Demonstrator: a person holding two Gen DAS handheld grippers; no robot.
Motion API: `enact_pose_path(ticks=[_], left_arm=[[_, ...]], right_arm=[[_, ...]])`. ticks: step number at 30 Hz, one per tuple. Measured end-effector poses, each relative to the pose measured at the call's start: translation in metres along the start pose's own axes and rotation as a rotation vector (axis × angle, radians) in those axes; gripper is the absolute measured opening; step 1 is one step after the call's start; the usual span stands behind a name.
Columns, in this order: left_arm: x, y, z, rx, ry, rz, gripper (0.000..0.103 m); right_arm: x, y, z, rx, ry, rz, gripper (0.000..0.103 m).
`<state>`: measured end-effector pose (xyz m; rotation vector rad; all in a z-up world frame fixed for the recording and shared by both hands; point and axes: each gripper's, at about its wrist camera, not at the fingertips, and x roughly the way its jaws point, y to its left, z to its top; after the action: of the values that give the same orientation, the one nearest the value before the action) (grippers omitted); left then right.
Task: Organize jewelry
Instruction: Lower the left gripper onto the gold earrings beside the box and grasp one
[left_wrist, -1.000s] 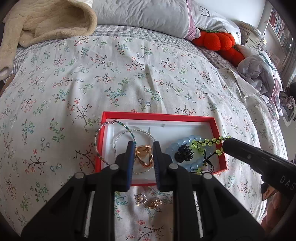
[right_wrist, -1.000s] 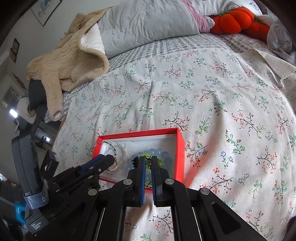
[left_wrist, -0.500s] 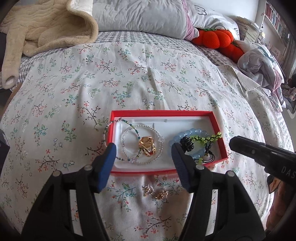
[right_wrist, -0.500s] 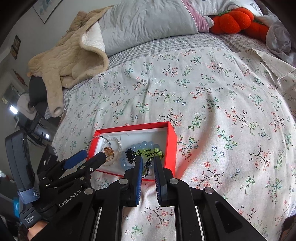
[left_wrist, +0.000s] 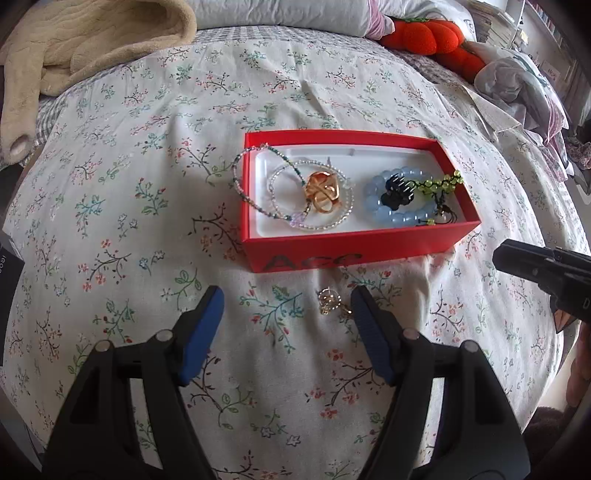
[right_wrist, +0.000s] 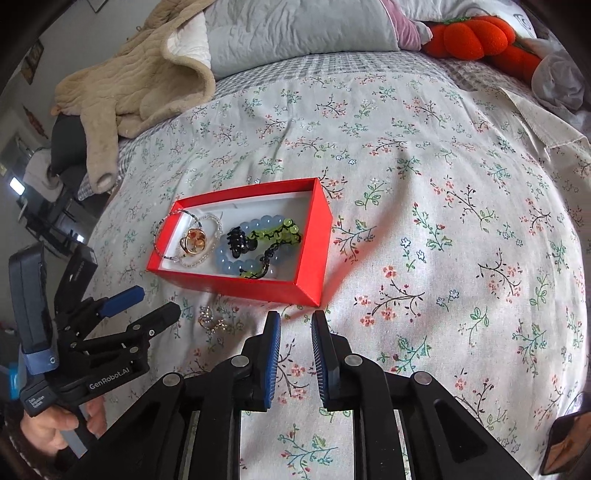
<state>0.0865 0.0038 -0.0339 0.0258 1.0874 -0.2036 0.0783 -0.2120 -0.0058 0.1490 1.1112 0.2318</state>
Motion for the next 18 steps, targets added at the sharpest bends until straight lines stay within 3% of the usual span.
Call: enact_pose_path(ticks=[1, 2, 3, 9, 14, 18], left_arm=[[0.002, 0.004, -0.002, -0.002, 0.010, 0.008, 0.072], [0.004, 0.007, -0.003, -0.003, 0.018, 0.014, 0.072], [0.006, 0.010, -0.005, -0.004, 0.026, 0.019, 0.072], [0.012, 0.016, -0.016, 0.018, 0.044, 0.021, 0.072], [0.013, 0.000, -0.026, 0.169, 0.006, -0.049, 0.072], [0.016, -0.010, -0.028, 0.222, 0.012, -0.129, 0.053]], right_arm=[[0.001, -0.001, -0.003, -0.010, 0.006, -0.011, 0.040], [0.001, -0.001, -0.006, -0.020, 0.005, -0.021, 0.060], [0.000, -0.002, -0.009, -0.031, -0.002, -0.031, 0.068], [0.000, -0.006, -0.017, -0.031, -0.002, -0.067, 0.068], [0.002, -0.008, -0.021, -0.010, 0.012, -0.089, 0.068], [0.006, -0.008, -0.022, -0.002, 0.026, -0.081, 0.068]])
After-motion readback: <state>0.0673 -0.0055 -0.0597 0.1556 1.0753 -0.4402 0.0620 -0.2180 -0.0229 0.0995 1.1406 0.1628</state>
